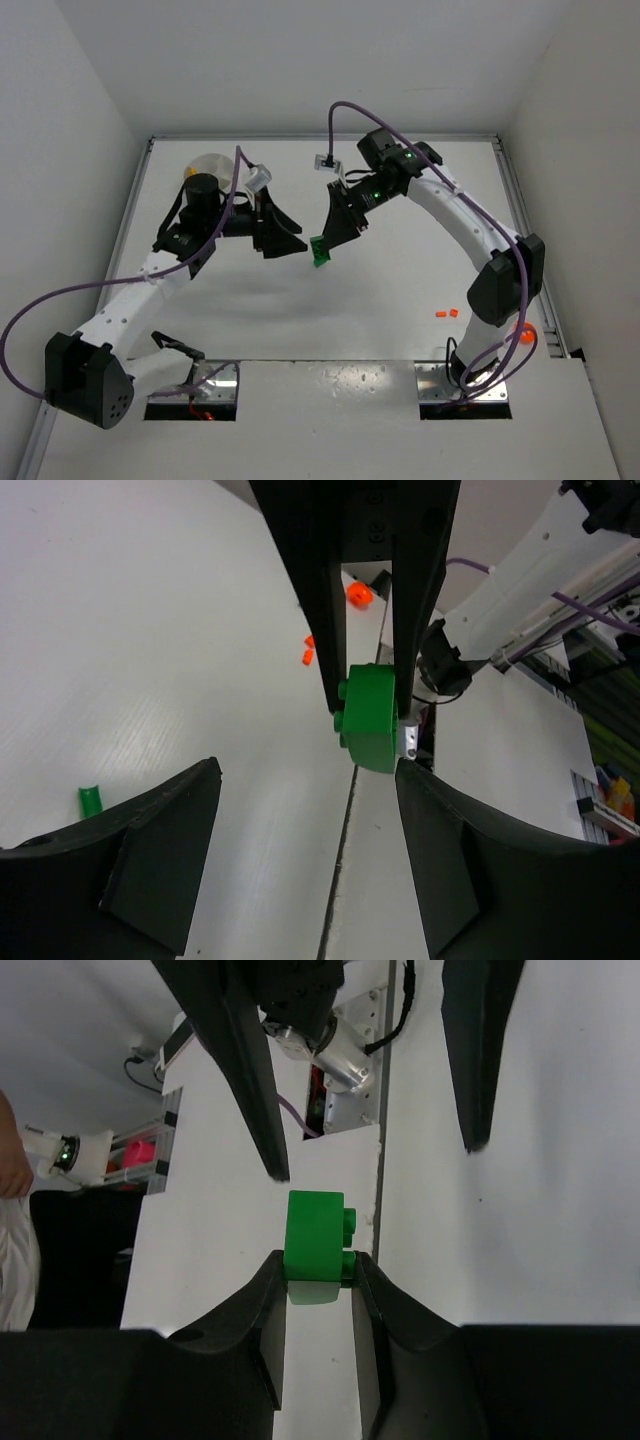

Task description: Sort the legos into containers by color

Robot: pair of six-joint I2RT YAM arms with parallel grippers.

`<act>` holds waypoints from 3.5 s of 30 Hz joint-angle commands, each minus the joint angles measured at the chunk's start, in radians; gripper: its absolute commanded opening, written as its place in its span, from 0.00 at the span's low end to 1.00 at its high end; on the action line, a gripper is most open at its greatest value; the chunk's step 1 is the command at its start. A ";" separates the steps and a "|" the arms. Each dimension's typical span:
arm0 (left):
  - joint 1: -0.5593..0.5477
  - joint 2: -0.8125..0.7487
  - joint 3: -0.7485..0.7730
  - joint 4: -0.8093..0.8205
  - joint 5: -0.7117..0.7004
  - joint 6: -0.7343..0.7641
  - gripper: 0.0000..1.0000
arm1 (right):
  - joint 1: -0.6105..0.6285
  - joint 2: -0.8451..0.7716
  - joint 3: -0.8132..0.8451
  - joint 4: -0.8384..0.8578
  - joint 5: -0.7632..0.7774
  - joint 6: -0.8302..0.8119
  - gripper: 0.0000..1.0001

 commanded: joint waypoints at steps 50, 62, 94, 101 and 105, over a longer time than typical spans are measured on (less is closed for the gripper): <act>0.112 0.257 0.326 -0.205 -0.889 0.240 0.00 | -0.210 -0.292 -0.262 0.293 0.735 0.206 0.75; 0.101 0.651 0.679 -0.227 -1.547 0.068 0.00 | -0.328 -0.355 -0.327 0.331 0.813 0.194 0.76; 0.092 0.988 0.943 -0.323 -1.753 0.059 0.16 | -0.348 -0.258 -0.249 0.313 0.776 0.222 0.81; 0.092 1.006 0.961 -0.333 -1.753 0.068 0.54 | -0.348 -0.249 -0.249 0.281 0.741 0.191 0.82; 0.092 0.977 0.970 -0.333 -1.743 0.077 0.58 | -0.338 -0.221 -0.249 0.219 0.715 0.121 0.80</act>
